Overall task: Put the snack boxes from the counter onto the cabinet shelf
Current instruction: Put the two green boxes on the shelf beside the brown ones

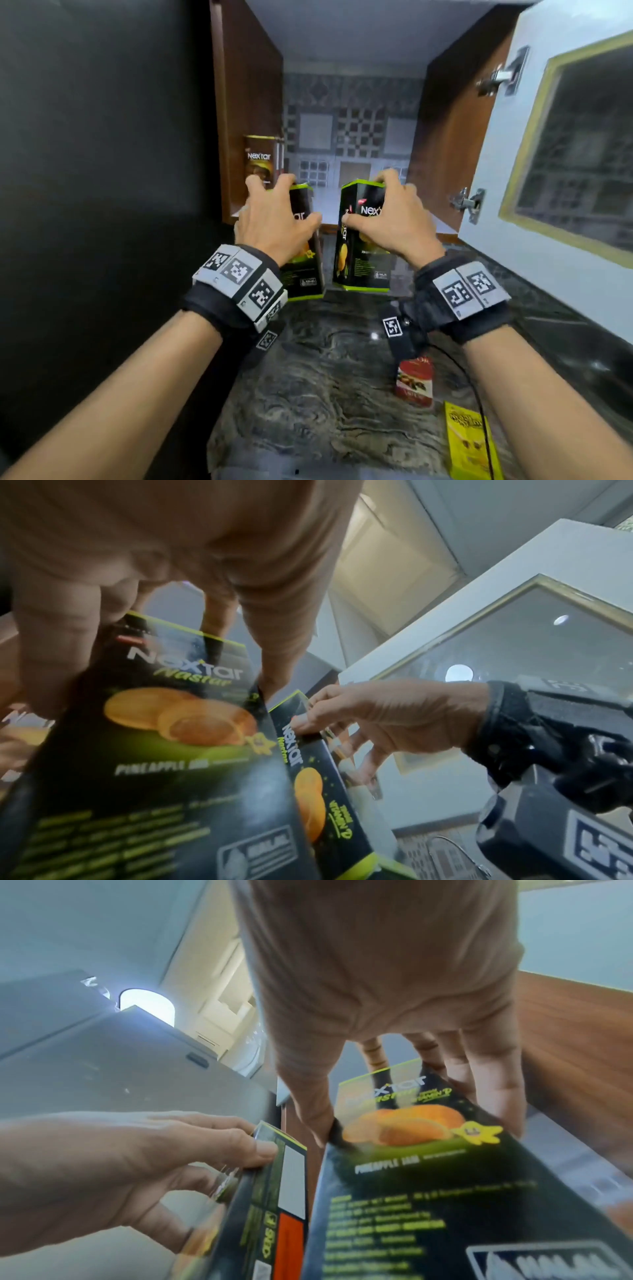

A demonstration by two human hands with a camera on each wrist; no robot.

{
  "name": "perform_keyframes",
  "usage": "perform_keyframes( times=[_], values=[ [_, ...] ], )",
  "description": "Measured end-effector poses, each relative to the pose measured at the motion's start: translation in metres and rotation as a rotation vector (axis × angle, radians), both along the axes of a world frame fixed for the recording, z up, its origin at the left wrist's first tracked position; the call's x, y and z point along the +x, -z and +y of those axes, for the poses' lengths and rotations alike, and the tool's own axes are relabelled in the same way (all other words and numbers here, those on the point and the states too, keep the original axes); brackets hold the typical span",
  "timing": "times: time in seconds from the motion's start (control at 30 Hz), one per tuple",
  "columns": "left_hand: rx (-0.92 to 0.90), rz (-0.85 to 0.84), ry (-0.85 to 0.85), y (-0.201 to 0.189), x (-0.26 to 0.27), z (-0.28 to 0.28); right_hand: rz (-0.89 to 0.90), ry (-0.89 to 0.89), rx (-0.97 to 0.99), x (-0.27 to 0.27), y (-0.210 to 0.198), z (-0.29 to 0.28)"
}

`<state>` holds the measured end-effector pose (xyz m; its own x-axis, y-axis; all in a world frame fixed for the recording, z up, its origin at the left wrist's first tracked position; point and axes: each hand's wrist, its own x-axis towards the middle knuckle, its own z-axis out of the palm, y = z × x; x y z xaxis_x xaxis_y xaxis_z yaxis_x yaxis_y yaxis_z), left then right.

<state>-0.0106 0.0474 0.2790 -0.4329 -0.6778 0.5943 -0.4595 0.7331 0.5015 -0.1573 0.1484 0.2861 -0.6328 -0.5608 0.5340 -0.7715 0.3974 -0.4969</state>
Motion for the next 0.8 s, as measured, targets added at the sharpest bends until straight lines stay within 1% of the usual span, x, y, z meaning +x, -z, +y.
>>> perform_keyframes(
  times=[0.1, 0.2, 0.3, 0.4, 0.57, 0.67, 0.8],
  values=[
    [-0.073, 0.065, 0.008, -0.038, -0.017, -0.015, 0.016, 0.004, -0.089, -0.013, -0.041, -0.012],
    [-0.135, 0.106, 0.024, -0.065, -0.043, -0.035, -0.001, 0.008, -0.142, -0.037, -0.072, -0.038],
    [-0.191, 0.134, 0.048, -0.081, -0.075, -0.061, -0.022, 0.011, -0.169, -0.068, -0.098, -0.07],
    [-0.237, 0.134, 0.038, -0.085, -0.11, -0.087, -0.034, 0.018, -0.166, -0.101, -0.115, -0.106],
    [-0.253, 0.029, 0.008, -0.074, -0.156, -0.127, -0.076, 0.052, -0.086, -0.145, -0.116, -0.163],
    [-0.28, -0.043, -0.02, -0.066, -0.17, -0.143, -0.087, 0.066, -0.009, -0.163, -0.108, -0.192],
    [-0.327, -0.132, -0.076, -0.062, -0.181, -0.16, -0.078, 0.066, 0.074, -0.173, -0.094, -0.222]
  ],
)
